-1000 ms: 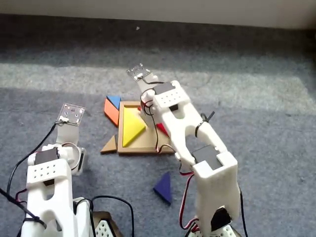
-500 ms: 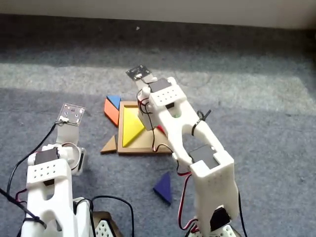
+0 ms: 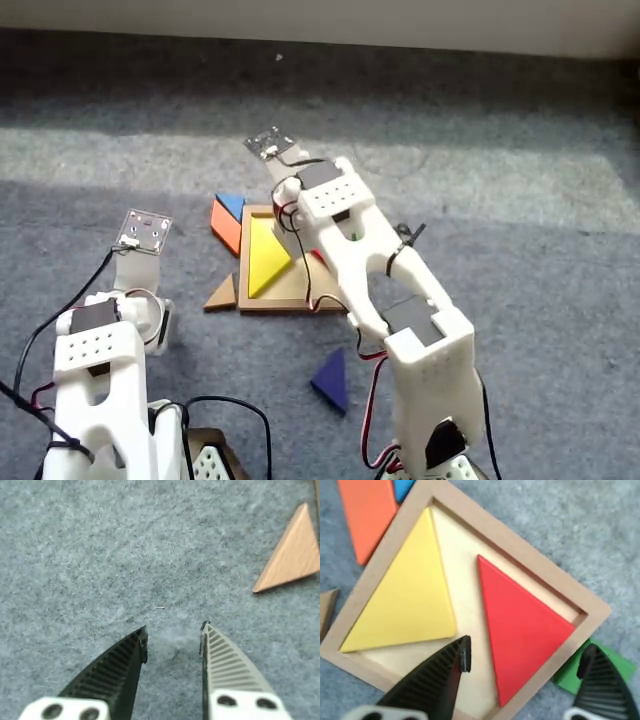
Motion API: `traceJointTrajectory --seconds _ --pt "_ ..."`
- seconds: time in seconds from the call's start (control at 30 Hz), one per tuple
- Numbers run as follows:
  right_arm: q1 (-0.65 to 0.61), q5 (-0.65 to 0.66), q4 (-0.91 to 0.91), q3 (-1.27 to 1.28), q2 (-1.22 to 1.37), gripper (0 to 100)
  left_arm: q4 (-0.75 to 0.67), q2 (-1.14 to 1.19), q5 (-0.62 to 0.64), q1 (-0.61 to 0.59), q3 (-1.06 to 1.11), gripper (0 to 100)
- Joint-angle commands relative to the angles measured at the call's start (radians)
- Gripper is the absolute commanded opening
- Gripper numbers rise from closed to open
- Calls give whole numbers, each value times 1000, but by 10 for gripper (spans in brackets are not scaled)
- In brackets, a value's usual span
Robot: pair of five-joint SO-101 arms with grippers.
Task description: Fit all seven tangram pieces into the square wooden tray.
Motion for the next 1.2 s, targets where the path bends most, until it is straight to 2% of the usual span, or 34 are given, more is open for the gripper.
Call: traceJointTrajectory --seconds 0.0,0.13,0.43,0.87,1.17 --pt "-10 20 -25 -2 27 331 -14 -15 -5 -10 -2 181" --pt "-21 75 -25 -4 73 331 -14 -15 -5 -10 -2 181" --pt "-33 83 -22 -1 81 331 -14 -15 -5 -10 -2 181" --pt "-28 84 -116 5 79 95 -14 -15 -5 -10 -2 181" --pt "5 77 5 -65 59 63 -14 -15 -5 -10 -2 181"
